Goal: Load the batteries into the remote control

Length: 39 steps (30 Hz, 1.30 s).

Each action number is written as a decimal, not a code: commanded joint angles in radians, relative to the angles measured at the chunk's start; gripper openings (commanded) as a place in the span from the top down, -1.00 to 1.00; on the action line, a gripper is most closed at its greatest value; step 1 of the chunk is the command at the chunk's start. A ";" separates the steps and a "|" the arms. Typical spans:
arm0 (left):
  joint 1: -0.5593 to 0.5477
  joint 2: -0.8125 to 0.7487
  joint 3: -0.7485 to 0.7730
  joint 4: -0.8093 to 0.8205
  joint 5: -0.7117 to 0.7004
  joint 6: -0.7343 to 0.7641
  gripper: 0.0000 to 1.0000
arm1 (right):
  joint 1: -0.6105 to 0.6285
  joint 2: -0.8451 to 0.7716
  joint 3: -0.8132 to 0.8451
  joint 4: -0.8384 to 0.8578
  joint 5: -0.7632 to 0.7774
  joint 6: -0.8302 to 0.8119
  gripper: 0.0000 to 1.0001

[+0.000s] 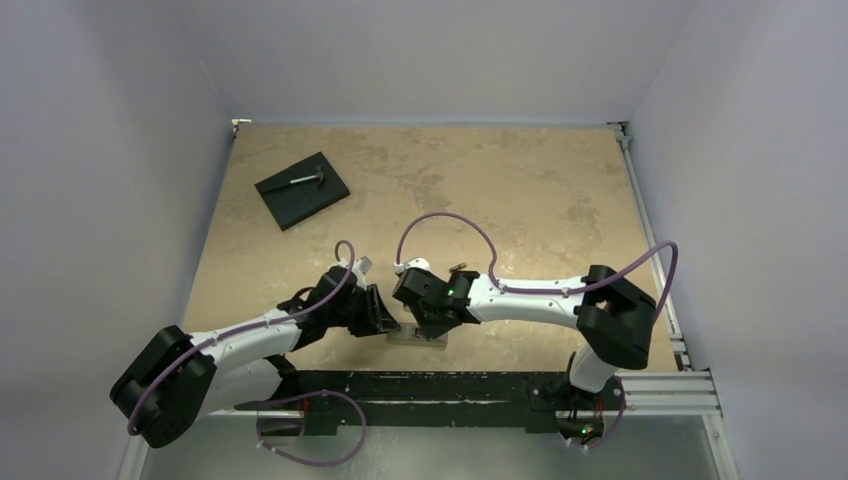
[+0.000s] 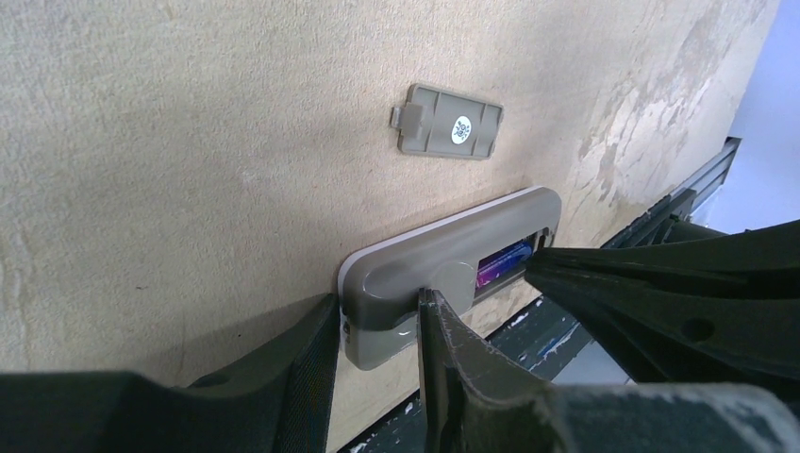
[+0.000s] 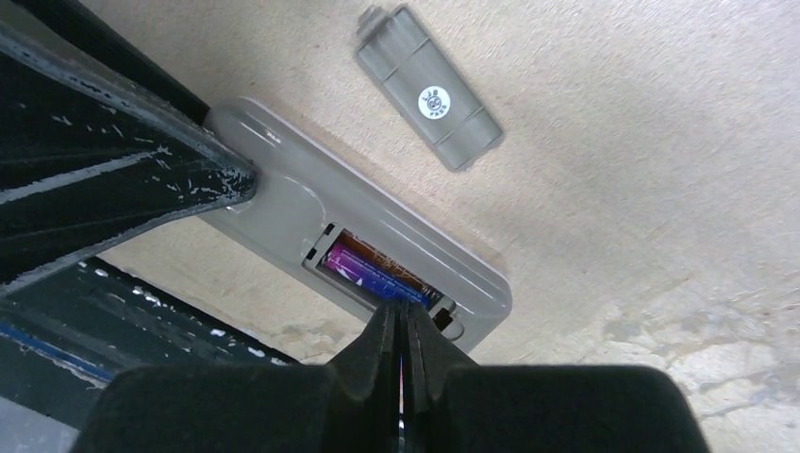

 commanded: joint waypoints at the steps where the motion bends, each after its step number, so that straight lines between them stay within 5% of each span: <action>1: -0.020 0.005 0.012 -0.149 -0.071 0.063 0.38 | 0.003 -0.054 0.070 -0.066 0.092 -0.019 0.85; 16: -0.020 -0.082 0.114 -0.342 -0.064 0.047 -0.03 | -0.036 -0.101 0.073 -0.066 0.174 -0.073 0.60; 26: -0.024 -0.124 0.113 -0.397 0.050 0.000 -0.15 | -0.134 -0.118 0.008 0.042 0.082 -0.146 0.54; 39: -0.038 -0.132 0.015 -0.183 0.261 -0.158 -0.23 | -0.222 -0.071 -0.059 0.168 -0.053 -0.207 0.56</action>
